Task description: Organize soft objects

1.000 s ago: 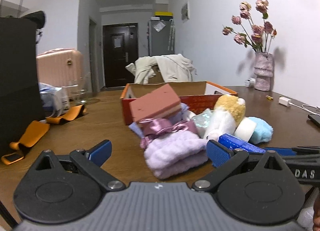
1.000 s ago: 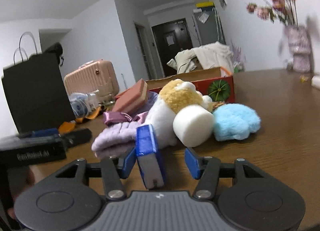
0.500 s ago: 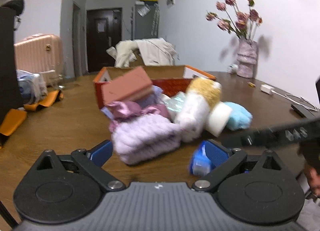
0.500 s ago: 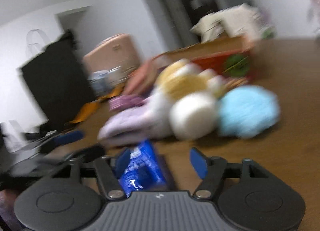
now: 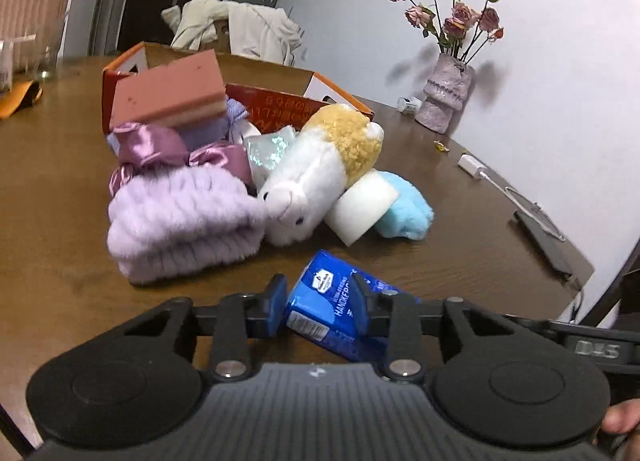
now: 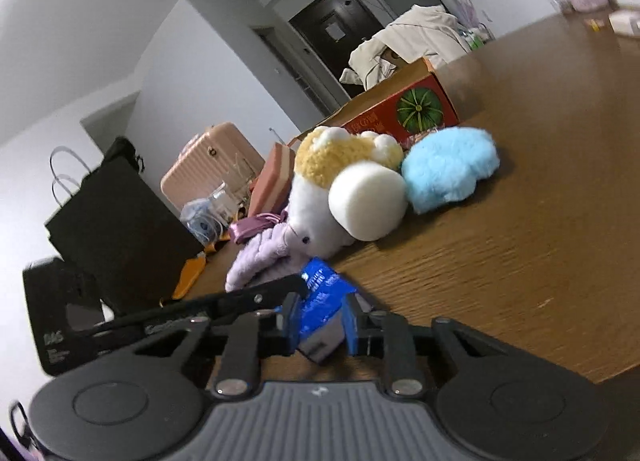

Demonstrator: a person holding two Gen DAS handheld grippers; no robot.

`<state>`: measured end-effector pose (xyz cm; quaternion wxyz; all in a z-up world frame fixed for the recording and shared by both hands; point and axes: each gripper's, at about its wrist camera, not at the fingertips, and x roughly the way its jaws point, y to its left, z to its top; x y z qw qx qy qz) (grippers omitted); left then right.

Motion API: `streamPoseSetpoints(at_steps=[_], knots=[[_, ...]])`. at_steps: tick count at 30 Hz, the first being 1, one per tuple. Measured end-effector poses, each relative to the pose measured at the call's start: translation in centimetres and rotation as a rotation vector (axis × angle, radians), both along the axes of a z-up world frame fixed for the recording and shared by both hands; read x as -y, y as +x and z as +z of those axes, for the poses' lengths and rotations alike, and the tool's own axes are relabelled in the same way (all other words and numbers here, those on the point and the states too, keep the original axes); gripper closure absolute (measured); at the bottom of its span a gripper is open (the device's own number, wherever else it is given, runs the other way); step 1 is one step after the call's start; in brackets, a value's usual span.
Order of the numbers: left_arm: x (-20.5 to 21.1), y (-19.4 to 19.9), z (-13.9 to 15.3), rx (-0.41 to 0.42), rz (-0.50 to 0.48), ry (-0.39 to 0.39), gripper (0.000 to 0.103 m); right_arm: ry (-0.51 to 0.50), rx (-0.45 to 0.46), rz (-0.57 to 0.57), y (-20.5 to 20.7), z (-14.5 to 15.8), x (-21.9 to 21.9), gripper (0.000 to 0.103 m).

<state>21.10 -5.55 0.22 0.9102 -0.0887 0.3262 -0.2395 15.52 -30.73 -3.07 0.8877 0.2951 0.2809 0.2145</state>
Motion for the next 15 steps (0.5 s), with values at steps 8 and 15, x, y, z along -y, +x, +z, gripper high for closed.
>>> streamPoseSetpoints(at_steps=[8,15], knots=[[-1.5,-3.4,0.0,-0.053,0.043,-0.067,0.068,-0.085,0.024,-0.016,2.0,0.3,-1.3,0.082],[-2.0,-2.3,0.4,-0.035,0.121,-0.092,0.057,-0.103,0.004,-0.023,1.3,0.0,-1.5,0.073]])
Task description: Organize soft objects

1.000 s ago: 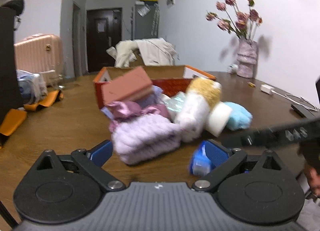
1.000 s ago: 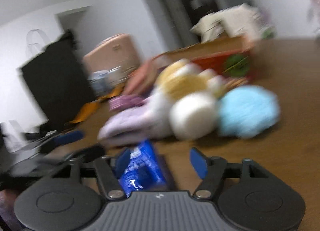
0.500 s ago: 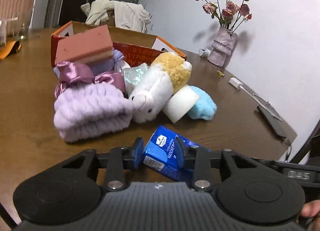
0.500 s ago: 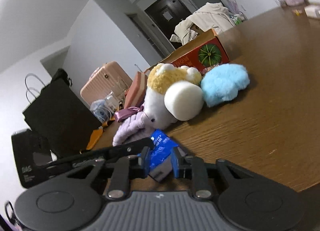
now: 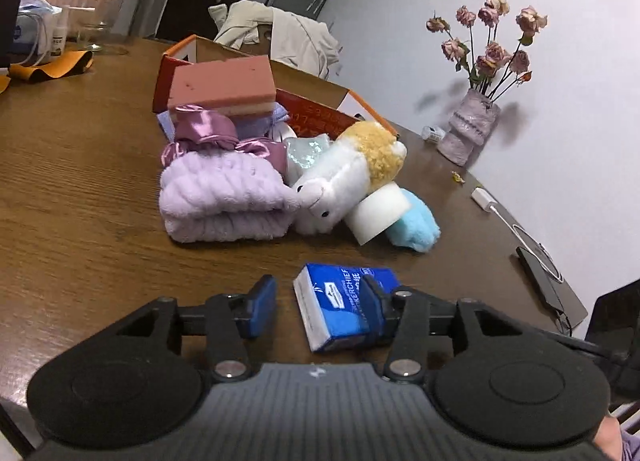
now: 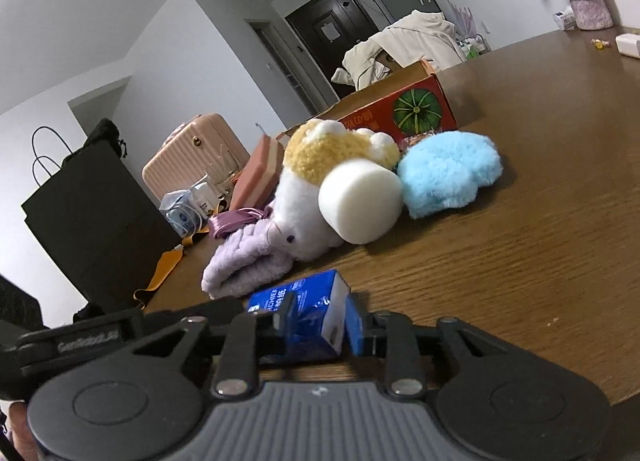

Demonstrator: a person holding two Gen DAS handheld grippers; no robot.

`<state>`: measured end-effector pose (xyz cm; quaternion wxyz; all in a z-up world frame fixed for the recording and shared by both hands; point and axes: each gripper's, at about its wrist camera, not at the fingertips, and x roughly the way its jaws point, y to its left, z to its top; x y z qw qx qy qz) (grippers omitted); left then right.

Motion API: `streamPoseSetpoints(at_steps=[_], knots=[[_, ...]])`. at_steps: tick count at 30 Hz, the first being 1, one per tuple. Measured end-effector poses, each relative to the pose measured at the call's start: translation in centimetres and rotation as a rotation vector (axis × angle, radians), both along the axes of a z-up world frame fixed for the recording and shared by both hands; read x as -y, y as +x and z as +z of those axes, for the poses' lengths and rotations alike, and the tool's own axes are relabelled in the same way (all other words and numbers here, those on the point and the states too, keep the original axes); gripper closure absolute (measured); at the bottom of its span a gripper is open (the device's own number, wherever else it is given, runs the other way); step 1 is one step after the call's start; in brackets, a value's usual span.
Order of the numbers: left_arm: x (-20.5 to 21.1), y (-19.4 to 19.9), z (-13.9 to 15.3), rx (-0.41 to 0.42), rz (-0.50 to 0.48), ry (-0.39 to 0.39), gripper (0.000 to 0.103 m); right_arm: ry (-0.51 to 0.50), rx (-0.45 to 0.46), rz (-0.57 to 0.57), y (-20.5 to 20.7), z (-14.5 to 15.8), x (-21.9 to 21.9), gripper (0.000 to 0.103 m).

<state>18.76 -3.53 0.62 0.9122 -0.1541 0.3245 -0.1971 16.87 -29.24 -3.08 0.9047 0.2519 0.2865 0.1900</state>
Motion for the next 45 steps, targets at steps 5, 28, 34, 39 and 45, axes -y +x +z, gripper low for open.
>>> streamPoseSetpoints(at_steps=[5,28,34,39,45], knots=[[0.6,0.8,-0.7,-0.043,-0.047,-0.017,0.073,0.032,-0.021,0.003,0.8,-0.6,0.0,0.076],[-3.0,31.4,12.0,-0.004,0.077,0.010,0.080,0.051,-0.052,0.127,32.5,12.8,-3.1,0.083],[-3.6,41.2,7.6,-0.134,0.130,0.089,0.080,0.096,-0.251,0.128,43.1,8.0,-5.0,0.083],[-3.9,44.9,4.8,-0.185,0.145,0.147,0.077,0.099,-0.340,0.128,47.4,4.3,-6.5,0.080],[-4.7,45.0,5.4,-0.145,0.153,0.165,0.070,0.057,-0.359,0.152,48.7,3.5,-8.0,0.076]])
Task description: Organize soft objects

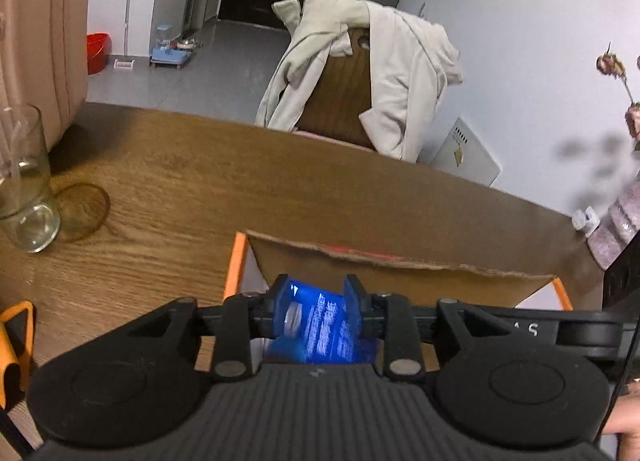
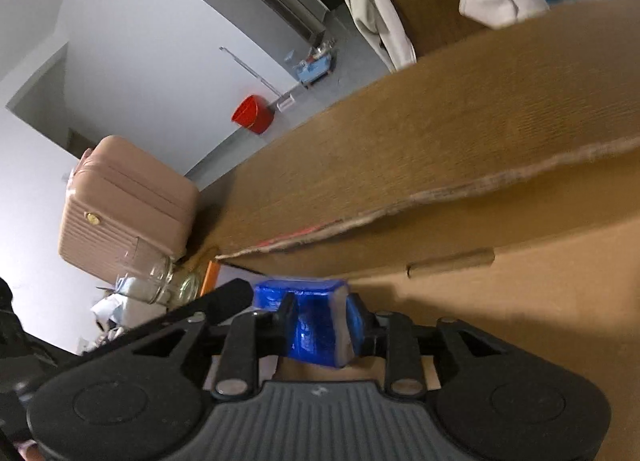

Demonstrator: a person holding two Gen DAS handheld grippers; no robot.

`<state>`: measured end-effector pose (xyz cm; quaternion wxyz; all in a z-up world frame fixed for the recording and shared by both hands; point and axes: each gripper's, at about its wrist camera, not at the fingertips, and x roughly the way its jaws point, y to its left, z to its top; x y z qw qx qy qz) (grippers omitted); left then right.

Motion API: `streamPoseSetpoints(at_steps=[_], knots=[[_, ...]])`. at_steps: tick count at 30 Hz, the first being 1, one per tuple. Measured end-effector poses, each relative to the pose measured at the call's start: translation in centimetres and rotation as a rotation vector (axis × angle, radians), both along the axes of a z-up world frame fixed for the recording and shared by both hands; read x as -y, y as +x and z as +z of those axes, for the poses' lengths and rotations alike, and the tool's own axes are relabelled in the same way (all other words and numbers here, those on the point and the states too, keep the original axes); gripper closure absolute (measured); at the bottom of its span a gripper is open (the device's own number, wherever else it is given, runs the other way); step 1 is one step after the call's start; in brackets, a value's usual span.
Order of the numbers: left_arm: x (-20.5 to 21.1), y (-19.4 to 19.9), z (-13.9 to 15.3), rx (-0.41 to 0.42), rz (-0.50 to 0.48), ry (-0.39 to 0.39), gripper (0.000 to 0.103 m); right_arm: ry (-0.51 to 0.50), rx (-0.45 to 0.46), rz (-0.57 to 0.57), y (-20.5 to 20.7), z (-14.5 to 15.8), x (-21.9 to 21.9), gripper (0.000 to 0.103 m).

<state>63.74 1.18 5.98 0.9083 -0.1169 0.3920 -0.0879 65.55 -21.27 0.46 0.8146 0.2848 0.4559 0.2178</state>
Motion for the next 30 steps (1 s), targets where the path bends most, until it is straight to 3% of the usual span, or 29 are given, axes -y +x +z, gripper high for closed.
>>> streamPoseSetpoints(at_steps=[6,13,18,23,28,30], knots=[[-0.2,-3.2,4.2,0.059,-0.002,0.043,0.067,-0.009,0.079,-0.036,-2.5,4.4,1.3,0.075],[0.2,-13.0,12.6,0.233,-0.030,0.114,0.028,-0.067,0.246,-0.079,-11.2,14.3,5.6,0.057],[0.6,-21.1,16.9,0.322,-0.074,0.145,0.013,-0.138,0.338,-0.085,-19.2,19.6,8.6,0.040],[1.3,-28.5,18.8,0.370,-0.098,0.207,0.008,-0.204,0.436,-0.115,-27.9,23.0,11.2,0.029],[1.5,-34.9,19.0,0.422,-0.103,0.224,0.003,-0.244,0.503,-0.139,-35.5,23.5,13.3,0.023],[1.4,-37.5,18.6,0.454,-0.093,0.222,0.001,-0.259,0.531,-0.147,-37.9,23.0,13.9,0.014]])
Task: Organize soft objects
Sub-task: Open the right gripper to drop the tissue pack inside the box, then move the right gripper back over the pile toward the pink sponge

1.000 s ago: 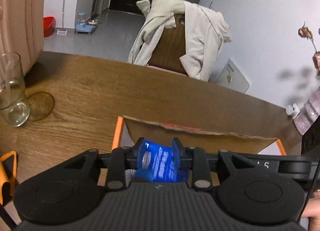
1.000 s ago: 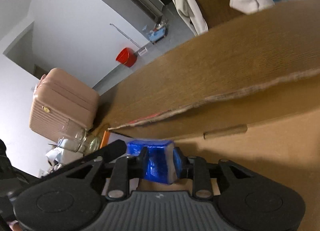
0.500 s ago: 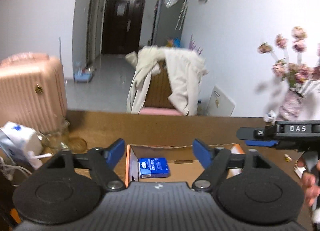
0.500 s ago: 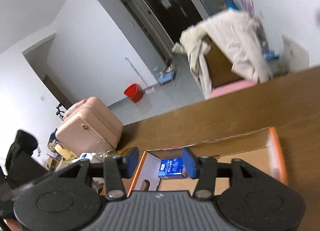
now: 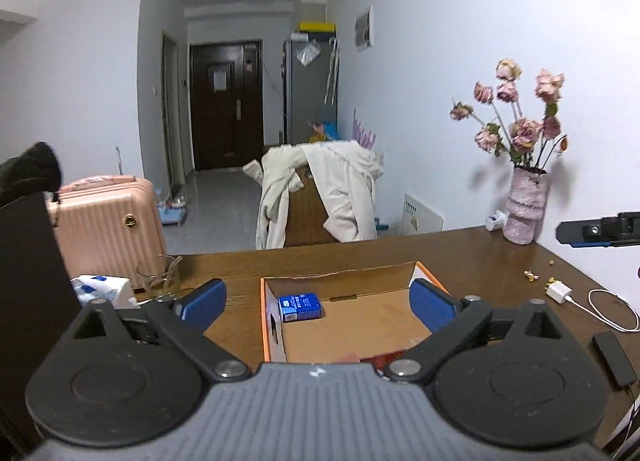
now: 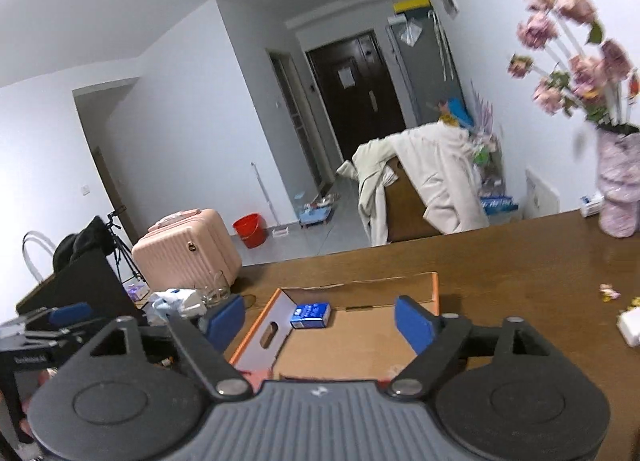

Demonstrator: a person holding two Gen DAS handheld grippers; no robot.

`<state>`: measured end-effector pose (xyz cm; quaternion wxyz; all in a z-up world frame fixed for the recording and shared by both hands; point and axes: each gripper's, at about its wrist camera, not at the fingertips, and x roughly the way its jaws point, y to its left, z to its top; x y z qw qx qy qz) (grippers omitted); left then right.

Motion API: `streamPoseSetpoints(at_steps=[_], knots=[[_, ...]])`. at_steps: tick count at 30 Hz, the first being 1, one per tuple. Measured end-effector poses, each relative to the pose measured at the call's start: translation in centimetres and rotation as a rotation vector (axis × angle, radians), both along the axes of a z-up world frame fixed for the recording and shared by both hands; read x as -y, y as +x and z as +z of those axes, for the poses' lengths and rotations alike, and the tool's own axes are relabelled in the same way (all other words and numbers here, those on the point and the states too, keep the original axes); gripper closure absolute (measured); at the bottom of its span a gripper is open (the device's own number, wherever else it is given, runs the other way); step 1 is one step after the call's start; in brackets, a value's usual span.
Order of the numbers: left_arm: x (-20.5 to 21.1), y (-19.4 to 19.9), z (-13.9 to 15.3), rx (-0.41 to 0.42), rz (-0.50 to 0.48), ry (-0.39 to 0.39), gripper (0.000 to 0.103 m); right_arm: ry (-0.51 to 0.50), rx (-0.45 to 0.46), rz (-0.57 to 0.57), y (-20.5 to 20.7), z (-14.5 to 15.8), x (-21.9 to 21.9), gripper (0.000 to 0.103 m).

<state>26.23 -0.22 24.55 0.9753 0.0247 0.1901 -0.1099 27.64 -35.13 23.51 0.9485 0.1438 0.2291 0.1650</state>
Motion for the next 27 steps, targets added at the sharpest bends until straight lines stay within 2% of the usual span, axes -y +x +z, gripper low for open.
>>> streamPoseSetpoints(at_steps=[5,8,13,16,18,25,27], knots=[[-0.6,-6.3,-3.3,0.085,0.055,0.007,0.000,-0.022,0.110,-0.025,-7.5,-2.1,1.0,0.001],[-1.0,-9.7,-5.8,0.122,0.067,0.006,0.000,-0.052,0.188,-0.038,-11.6,-4.2,0.9,0.000],[-1.7,-15.5,-8.8,0.177,0.073,-0.026,0.000,-0.206,0.276,-0.042,-18.6,-6.9,-0.9,0.000],[-2.1,-18.4,-10.7,0.230,0.100,-0.042,0.000,-0.309,0.291,-0.056,-21.7,-9.0,-2.7,0.000],[-1.9,-19.6,-12.2,0.242,0.125,-0.026,0.000,-0.342,0.295,-0.055,-23.0,-10.8,-3.9,0.000],[-1.8,-20.6,-15.7,0.191,0.153,0.012,0.000,-0.214,0.227,-0.007,-24.4,-15.3,-6.5,0.000],[-2.1,-20.3,-15.9,0.177,0.169,0.005,0.000,-0.221,0.216,-0.034,-24.2,-16.0,-6.7,0.000]])
